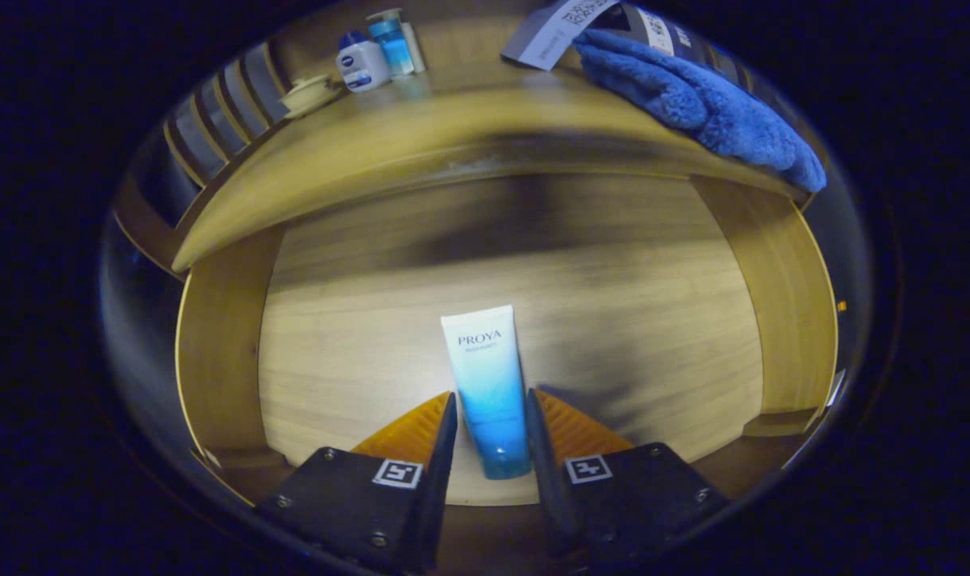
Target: Pull open the drawer, take out the items inside it, and place them on the countertop above the cabinet.
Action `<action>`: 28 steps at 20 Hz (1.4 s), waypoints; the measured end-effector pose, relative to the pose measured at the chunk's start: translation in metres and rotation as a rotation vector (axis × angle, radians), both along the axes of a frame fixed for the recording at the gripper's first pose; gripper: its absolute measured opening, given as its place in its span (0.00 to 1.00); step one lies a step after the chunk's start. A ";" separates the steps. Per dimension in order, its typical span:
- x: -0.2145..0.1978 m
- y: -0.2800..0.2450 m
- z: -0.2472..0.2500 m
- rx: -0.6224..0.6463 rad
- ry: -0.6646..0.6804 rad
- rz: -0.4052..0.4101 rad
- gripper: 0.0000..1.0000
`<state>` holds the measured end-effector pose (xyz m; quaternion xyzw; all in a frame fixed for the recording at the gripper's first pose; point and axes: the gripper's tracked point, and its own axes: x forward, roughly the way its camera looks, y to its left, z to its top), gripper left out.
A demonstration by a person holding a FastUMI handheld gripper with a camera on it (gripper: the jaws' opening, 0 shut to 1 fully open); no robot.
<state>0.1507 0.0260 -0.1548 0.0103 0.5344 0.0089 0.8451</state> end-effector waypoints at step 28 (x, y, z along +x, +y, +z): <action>0.157 -0.023 0.139 0.103 -0.767 -0.101 0.39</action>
